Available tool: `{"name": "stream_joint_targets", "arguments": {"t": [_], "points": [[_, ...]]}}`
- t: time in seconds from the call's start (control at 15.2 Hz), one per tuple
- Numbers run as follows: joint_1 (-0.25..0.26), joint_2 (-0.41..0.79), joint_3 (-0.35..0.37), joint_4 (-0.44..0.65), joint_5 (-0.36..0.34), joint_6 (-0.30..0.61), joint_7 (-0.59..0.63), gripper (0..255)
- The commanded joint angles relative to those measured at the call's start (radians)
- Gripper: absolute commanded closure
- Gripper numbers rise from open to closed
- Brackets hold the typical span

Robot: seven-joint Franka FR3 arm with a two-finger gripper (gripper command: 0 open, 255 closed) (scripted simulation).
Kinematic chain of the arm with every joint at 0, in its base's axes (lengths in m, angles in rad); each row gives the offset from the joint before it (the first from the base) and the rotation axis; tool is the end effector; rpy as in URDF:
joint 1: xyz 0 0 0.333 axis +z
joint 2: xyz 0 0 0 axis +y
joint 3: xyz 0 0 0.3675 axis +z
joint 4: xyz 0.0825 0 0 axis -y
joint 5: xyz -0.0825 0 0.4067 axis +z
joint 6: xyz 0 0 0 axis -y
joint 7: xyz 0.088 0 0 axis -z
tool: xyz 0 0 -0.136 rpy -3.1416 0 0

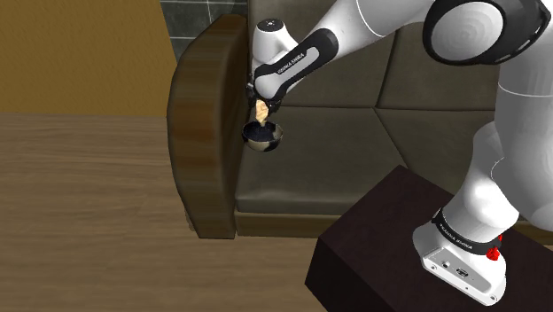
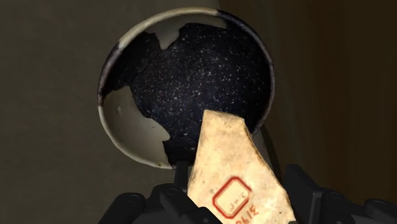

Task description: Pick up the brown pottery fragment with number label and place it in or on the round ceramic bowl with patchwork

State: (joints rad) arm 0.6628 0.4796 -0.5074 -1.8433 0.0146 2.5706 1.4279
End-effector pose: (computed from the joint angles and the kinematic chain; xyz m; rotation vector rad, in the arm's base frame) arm 0.7011 0.1450 0.3310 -2.4924 1.7052 -0.5534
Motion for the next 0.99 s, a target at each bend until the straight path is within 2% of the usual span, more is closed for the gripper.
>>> {"name": "stream_joint_targets", "arguments": {"t": [0.0, 0.13, 0.26, 0.92], "points": [[0.003, -0.012, -0.004, 0.008, -0.005, -0.019, 0.000, 255], [0.006, -0.022, -0.008, 0.013, -0.009, -0.034, 0.000, 255], [0.056, -0.059, -0.024, -0.037, -0.042, -0.027, 0.050, 255], [0.030, 0.025, 0.006, -0.062, -0.006, 0.078, 0.046, 255]]}}
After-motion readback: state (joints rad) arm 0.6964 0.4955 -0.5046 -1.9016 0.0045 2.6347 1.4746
